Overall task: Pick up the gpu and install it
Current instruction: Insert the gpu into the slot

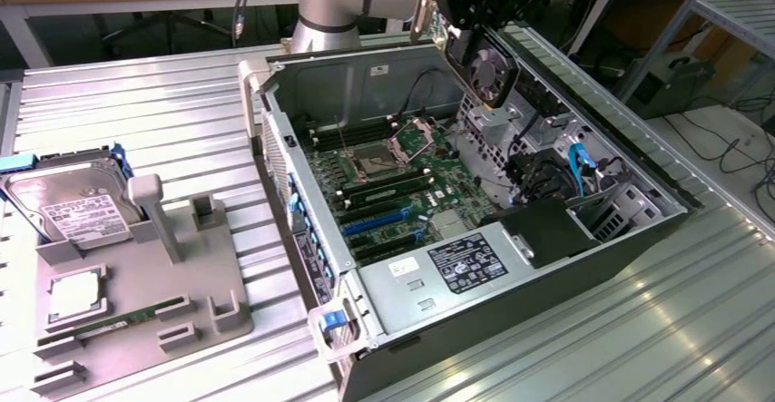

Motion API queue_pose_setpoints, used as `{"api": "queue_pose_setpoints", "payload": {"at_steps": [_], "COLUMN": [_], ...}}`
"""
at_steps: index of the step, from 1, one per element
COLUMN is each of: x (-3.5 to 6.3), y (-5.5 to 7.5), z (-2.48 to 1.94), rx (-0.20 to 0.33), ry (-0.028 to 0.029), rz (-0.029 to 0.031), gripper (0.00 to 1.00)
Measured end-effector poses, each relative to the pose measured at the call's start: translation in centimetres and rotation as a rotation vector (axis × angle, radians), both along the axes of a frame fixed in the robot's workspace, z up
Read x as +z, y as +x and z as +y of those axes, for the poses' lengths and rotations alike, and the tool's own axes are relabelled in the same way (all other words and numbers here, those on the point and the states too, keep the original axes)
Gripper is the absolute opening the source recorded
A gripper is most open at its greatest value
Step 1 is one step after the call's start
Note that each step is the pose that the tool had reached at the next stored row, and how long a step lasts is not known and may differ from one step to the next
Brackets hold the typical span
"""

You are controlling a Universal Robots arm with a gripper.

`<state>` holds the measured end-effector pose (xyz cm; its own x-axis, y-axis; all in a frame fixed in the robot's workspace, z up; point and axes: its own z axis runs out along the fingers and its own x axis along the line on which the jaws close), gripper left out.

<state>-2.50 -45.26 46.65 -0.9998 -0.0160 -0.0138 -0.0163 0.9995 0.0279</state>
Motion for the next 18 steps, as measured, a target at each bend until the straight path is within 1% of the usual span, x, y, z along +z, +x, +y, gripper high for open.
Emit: {"api": "queue_pose_setpoints", "payload": {"at_steps": [5, 7, 14, 18], "x": [0.0, 0.0, 0.0, 0.0], "y": [0.0, 0.0, -0.04, -0.07], "z": [0.0, 0.0, 0.0, 0.0], "rx": [0.001, 0.009, 0.112, 0.156], "ry": [0.0, 0.0, 0.0, 0.0], "rz": [0.0, 0.0, 0.0, 0.0], "gripper": [0.27, 0.27, 0.27, 0.27]}}
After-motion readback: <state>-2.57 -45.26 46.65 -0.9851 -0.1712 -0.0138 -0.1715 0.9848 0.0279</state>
